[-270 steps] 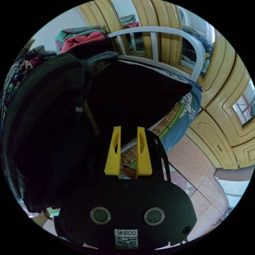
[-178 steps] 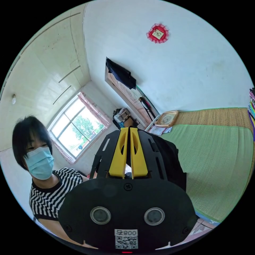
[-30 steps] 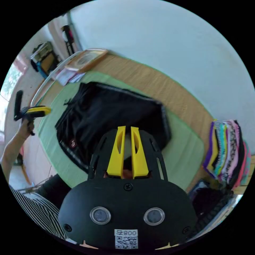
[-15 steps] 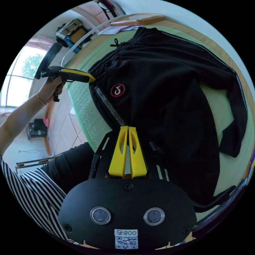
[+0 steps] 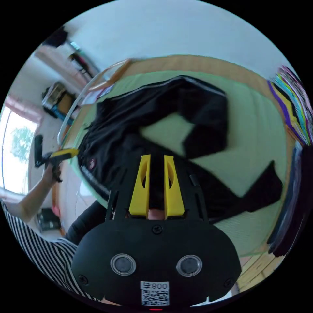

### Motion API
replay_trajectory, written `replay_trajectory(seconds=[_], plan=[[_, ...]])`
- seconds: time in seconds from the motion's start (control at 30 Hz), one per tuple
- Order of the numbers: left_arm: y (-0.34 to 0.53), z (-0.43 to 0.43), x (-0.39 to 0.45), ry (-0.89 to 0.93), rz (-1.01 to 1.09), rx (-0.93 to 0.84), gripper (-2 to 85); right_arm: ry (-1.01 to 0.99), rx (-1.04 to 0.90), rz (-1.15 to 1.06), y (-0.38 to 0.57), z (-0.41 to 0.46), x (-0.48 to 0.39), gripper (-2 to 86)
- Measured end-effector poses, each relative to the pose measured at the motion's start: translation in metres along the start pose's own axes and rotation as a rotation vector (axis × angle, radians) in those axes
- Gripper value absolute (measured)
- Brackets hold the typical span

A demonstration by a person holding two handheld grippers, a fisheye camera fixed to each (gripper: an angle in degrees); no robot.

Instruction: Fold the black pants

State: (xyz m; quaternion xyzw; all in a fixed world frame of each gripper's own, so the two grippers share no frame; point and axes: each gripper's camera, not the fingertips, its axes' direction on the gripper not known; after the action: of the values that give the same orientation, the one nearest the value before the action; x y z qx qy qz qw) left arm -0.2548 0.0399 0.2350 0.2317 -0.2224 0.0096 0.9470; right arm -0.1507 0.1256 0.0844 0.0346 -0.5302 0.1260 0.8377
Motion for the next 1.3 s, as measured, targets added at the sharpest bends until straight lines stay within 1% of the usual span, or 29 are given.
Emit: replay_trajectory(seconds=[0.1, 0.17, 0.33, 0.4, 0.47, 0.53, 0.63, 0.77, 0.87, 0.97, 1.03, 1.13, 1.2, 1.3], plan=[[-0.042, 0.041, 0.031, 0.111, 0.100, -0.042, 4.4, 0.059, 0.017, 0.142, -0.004, 0.001, 0.072, 8.0], [-0.073, 0.071, 0.054, 0.205, 0.154, -0.071, 4.6, 0.073, 0.012, 0.183, -0.008, 0.009, 0.098, 8.1], [-0.111, 0.110, 0.083, 0.314, 0.178, -0.085, 4.0, 0.089, 0.006, 0.184, -0.022, 0.044, 0.125, 8.0], [-0.118, 0.119, 0.087, 0.307, 0.178, -0.094, 3.8, 0.123, -0.026, 0.176, -0.028, 0.063, 0.133, 6.4], [-0.125, 0.126, 0.086, 0.252, 0.168, -0.099, 3.5, 0.152, 0.002, 0.173, -0.029, 0.065, 0.139, 2.5], [-0.132, 0.128, 0.079, 0.205, 0.138, -0.081, 3.3, 0.143, -0.006, 0.158, -0.031, 0.064, 0.148, 1.4], [-0.145, 0.126, 0.061, 0.114, 0.059, -0.032, 3.3, 0.200, 0.011, 0.086, -0.046, 0.047, 0.159, 0.5], [-0.159, 0.125, 0.040, 0.056, -0.025, 0.001, 3.4, 0.406, 0.087, -0.093, -0.089, -0.018, 0.160, 0.1], [-0.162, 0.127, 0.036, 0.050, -0.037, 0.010, 3.4, 0.570, 0.141, -0.218, -0.108, -0.059, 0.153, 0.1], [-0.161, 0.136, 0.036, 0.049, -0.037, -0.013, 3.5, 0.633, 0.148, -0.281, -0.108, -0.068, 0.157, 0.2], [-0.158, 0.143, 0.037, 0.053, -0.039, -0.033, 3.6, 0.665, 0.104, -0.274, -0.100, -0.051, 0.171, 0.3], [-0.154, 0.155, 0.040, 0.068, -0.043, -0.065, 3.6, 0.644, -0.044, -0.200, -0.077, 0.005, 0.216, 0.6], [-0.153, 0.161, 0.042, 0.070, -0.034, -0.087, 3.6, 0.567, -0.164, -0.104, -0.055, 0.049, 0.260, 1.1], [-0.153, 0.167, 0.046, 0.054, -0.013, -0.114, 3.5, 0.466, -0.216, 0.035, -0.031, 0.074, 0.309, 2.5]])
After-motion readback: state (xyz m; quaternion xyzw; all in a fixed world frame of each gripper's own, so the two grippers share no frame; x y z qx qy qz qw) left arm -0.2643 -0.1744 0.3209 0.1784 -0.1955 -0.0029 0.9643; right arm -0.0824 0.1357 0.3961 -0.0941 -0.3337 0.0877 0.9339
